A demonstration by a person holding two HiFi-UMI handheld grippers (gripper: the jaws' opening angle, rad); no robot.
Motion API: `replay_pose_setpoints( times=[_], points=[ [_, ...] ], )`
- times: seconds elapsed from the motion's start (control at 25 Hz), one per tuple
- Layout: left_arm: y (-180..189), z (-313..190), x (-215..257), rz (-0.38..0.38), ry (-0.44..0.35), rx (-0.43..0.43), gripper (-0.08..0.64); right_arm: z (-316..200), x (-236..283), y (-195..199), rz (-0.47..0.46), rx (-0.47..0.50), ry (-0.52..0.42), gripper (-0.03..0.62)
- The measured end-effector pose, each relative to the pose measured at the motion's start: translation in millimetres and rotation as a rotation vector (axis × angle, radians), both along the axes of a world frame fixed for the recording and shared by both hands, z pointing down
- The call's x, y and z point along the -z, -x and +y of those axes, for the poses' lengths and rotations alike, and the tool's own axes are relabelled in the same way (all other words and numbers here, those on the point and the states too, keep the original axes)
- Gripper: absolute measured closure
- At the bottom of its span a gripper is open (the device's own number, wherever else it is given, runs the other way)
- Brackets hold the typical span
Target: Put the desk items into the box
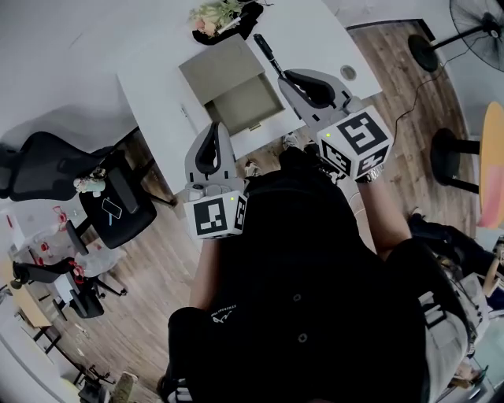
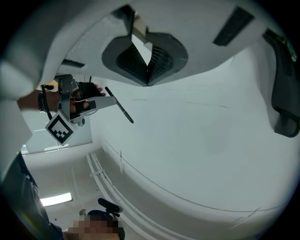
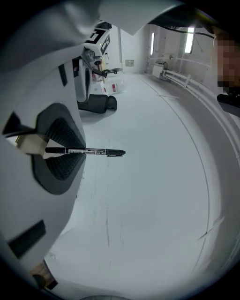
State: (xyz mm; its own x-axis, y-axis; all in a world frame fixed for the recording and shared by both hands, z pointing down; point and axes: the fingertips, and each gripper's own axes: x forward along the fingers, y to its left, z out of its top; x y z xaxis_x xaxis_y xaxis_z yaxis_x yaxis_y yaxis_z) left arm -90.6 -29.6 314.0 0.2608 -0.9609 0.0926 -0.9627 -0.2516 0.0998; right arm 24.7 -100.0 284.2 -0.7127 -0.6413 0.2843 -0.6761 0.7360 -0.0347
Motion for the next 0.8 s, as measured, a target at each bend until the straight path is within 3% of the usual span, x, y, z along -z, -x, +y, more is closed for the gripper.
replay_pose_setpoints(
  times=[0.44,0.8],
  points=[
    [10.7,-2.1,-4.0,0.044,0.024,0.173,0.552,-12.6,-25.5,48.9,0.214,0.368,0.031,0.552],
    [25.3,-3.2,-12.8,0.078,0.051,0.313,0.552,-21.6,-61.2,82.5,0.338,0.588,0.092,0.552]
  ],
)
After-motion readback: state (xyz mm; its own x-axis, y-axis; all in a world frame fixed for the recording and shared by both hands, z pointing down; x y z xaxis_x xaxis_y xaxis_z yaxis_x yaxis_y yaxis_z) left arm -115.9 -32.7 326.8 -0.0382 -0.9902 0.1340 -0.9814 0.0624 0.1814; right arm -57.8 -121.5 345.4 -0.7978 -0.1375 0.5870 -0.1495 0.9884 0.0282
